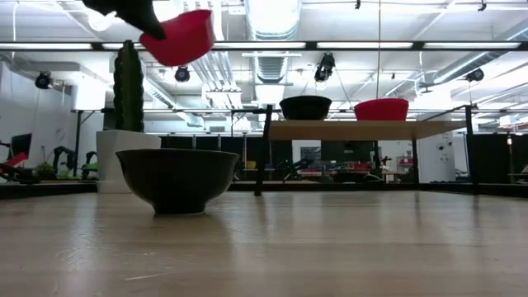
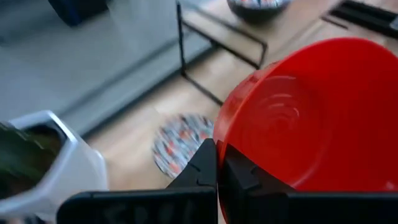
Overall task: Pick & Place Mini bowls
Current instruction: Stack the red bowl on top of the other red bowls on the shelf
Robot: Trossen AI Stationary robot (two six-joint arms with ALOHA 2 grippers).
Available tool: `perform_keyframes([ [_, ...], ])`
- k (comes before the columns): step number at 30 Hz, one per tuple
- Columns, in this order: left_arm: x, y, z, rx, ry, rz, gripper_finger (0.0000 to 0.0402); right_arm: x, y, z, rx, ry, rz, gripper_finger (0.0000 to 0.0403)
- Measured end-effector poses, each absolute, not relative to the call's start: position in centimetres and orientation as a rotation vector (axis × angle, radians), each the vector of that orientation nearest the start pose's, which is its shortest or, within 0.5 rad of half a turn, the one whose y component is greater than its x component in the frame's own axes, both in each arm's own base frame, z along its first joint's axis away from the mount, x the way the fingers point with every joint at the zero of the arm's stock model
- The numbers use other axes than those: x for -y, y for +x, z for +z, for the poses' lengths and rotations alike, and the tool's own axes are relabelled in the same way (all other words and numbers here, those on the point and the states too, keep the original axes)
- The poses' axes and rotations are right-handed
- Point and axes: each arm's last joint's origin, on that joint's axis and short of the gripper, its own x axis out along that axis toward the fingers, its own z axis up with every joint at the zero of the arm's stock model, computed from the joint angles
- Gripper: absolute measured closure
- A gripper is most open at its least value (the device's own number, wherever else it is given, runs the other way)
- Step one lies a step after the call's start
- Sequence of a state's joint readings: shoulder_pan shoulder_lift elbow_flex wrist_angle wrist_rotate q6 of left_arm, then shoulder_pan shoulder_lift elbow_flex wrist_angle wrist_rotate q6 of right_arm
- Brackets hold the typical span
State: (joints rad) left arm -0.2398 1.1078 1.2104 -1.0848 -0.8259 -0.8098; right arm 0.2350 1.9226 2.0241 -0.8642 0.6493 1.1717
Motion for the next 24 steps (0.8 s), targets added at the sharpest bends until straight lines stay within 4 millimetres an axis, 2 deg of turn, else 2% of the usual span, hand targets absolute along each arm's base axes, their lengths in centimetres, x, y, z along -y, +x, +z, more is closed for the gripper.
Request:
perform_keyframes([
  [7, 2.2, 19.4, 36.9, -0.427, -0.095, 0.889, 0.0401, -8.0, 42.5, 39.6, -0.277, 0.505, -0.741, 0.0271],
  [13, 2.3, 19.7, 37.8, -0.385, -0.038, 0.880, 0.0401, -8.0, 44.0, 39.8, -0.269, 0.328, -0.789, 0.0271],
  [24, 2.3, 19.0, 38.0, -0.370, -0.075, 0.860, 0.0401, -7.3, 44.3, 39.8, -0.285, 0.292, -0.810, 0.0271],
])
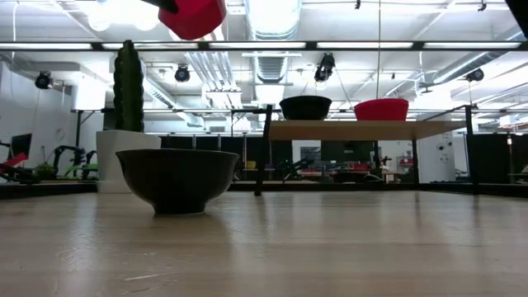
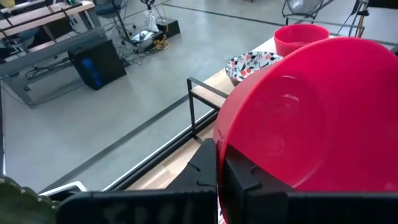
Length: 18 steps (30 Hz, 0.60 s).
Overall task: Pick & Place Mini bowls
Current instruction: Stack the red bowl on top of the other red bowls on the shelf
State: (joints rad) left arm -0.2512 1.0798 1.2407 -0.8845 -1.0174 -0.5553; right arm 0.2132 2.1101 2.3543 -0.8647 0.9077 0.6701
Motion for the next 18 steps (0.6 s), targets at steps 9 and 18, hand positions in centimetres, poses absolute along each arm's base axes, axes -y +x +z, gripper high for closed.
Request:
perform_keyframes([
  [9, 2.4, 19.1, 38.0, -0.369, -0.088, 0.843, 0.0401, -6.5, 44.5, 39.7, -0.288, 0.310, -0.813, 0.0279],
  [18, 2.5, 19.0, 38.0, -0.387, -0.088, 0.824, 0.0401, -5.5, 44.7, 39.6, -0.316, 0.331, -0.791, 0.0356],
])
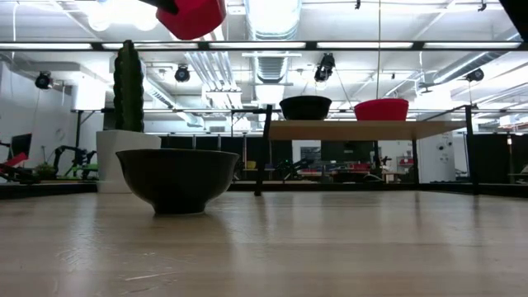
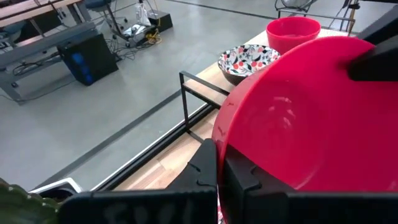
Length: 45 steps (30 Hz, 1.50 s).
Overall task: Pick & Place Mini bowls
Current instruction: Stack the red bowl on top of the other red bowls on the shelf
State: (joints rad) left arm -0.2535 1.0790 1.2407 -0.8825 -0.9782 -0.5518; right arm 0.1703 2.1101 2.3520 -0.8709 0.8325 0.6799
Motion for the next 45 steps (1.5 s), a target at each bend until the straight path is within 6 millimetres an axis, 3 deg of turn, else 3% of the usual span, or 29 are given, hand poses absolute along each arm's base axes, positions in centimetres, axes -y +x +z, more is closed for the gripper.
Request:
perform_keyframes([
  [4, 2.4, 19.0, 38.0, -0.385, -0.091, 0.822, 0.0401, -5.1, 44.7, 39.5, -0.329, 0.331, -0.791, 0.0387],
  [12, 2.4, 19.0, 38.1, -0.364, -0.147, 0.818, 0.0399, -5.1, 44.7, 39.3, -0.347, 0.353, -0.777, 0.0390],
  [19, 2.4, 18.8, 39.7, -0.323, -0.241, 0.731, 0.0333, -4.8, 44.7, 39.2, -0.362, 0.387, -0.764, 0.0394],
  [24, 2.4, 18.4, 40.9, -0.292, -0.219, 0.705, 0.0287, -3.4, 44.5, 38.7, -0.416, 0.410, -0.783, 0.0394],
  [31, 2.6, 17.9, 42.3, -0.276, -0.255, 0.635, 0.0274, -0.9, 44.0, 38.8, -0.485, 0.435, -0.790, 0.0394],
  [37, 2.9, 17.6, 42.7, -0.281, -0.285, 0.560, 0.0274, 3.9, 40.4, 40.9, -0.577, 0.459, -0.874, 0.0393],
  [45, 3.0, 17.5, 42.6, -0.298, -0.322, 0.509, 0.0274, 9.2, 31.4, 46.0, -0.598, 0.496, -1.036, 0.0393],
])
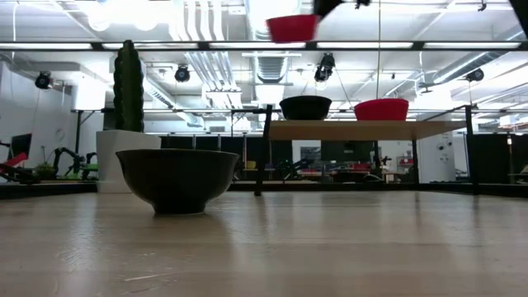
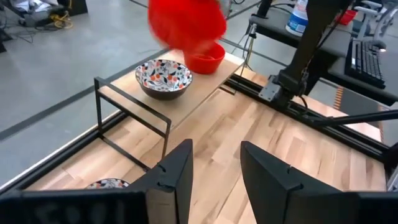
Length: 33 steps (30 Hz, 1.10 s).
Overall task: Pick & Place Mini bowls
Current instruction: Stack the red bowl on top of the other red bowls on the shelf
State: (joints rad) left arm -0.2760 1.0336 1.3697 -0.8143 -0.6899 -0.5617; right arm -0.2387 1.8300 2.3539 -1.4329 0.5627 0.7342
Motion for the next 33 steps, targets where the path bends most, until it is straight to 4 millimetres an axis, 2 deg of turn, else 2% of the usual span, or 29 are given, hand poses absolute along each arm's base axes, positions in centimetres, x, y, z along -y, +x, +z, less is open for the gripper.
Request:
perform_keyframes([
  [7, 3.0, 17.5, 42.6, -0.294, -0.336, 0.512, 0.0274, 12.5, 23.9, 50.0, -0.422, 0.616, -1.168, 0.0392],
  [11, 3.0, 17.5, 42.6, -0.293, -0.337, 0.512, 0.0274, 14.7, 20.2, 51.0, -0.361, 0.707, -1.232, 0.0392],
  [13, 3.0, 17.5, 42.6, -0.293, -0.337, 0.512, 0.0274, 15.8, 19.0, 51.2, -0.348, 0.762, -1.236, 0.0392],
  [19, 3.0, 17.5, 42.6, -0.292, -0.339, 0.513, 0.0274, 17.8, 17.3, 50.3, -0.418, 0.855, -1.279, 0.0392],
  [23, 3.0, 17.5, 42.6, -0.291, -0.344, 0.514, 0.0274, 18.8, 17.3, 49.2, -0.498, 0.882, -1.275, 0.0392],
  [27, 3.0, 17.4, 42.7, -0.288, -0.346, 0.514, 0.0274, 18.9, 17.3, 48.5, -0.537, 0.915, -1.258, 0.0394],
  [33, 3.0, 17.4, 42.7, -0.286, -0.346, 0.514, 0.0274, 18.0, 16.5, 46.4, -0.615, 0.972, -1.296, 0.0394],
])
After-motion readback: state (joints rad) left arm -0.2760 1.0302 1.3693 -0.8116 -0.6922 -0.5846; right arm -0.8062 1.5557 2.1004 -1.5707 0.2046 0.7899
